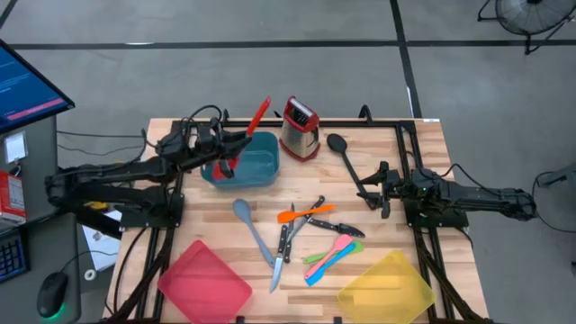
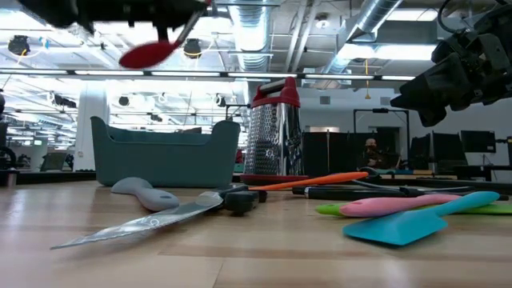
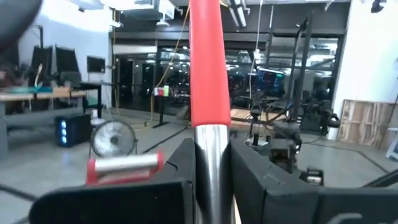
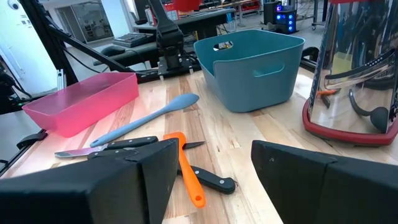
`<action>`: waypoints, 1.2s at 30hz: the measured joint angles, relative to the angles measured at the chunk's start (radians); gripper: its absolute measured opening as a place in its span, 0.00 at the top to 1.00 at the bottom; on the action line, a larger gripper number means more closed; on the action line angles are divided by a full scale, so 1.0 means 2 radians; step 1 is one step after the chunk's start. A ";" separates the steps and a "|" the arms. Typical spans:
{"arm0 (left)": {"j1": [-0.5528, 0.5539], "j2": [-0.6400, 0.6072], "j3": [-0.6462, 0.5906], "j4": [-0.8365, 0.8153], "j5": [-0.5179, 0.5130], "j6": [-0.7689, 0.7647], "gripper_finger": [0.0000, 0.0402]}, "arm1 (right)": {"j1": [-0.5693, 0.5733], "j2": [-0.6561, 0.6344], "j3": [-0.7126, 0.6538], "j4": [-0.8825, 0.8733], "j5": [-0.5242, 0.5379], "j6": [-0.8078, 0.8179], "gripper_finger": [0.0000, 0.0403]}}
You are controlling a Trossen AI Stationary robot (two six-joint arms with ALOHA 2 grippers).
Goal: Pick & Place Kitchen Items
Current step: Put the red serving spoon into the blue bin
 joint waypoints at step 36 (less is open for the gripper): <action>0.069 0.211 -0.082 0.071 0.088 0.042 0.90 | 0.000 0.000 0.000 0.000 0.000 0.000 0.47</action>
